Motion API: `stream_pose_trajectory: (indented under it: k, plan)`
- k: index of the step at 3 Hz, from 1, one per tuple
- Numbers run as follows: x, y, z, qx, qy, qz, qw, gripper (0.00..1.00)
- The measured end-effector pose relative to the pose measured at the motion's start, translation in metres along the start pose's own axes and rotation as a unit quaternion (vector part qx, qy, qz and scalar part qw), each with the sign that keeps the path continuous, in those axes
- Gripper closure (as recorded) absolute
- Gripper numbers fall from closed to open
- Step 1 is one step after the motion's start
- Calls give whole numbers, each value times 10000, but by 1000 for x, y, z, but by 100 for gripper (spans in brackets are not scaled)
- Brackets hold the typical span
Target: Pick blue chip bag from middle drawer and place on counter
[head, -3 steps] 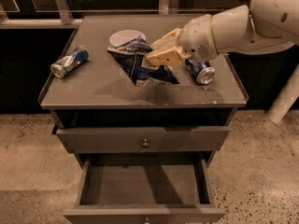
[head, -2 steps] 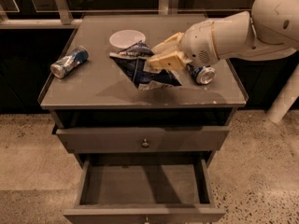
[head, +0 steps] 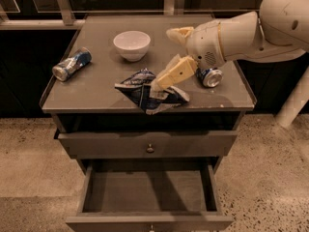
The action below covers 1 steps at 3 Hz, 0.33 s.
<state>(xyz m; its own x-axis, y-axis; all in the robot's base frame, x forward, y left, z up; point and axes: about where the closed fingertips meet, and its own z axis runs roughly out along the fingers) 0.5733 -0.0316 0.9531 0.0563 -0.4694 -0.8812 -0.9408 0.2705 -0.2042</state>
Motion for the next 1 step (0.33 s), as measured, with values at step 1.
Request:
stream_pose_trajectory:
  k: [1]
  plan:
    - [0,0,0,0,0,0,10000,0]
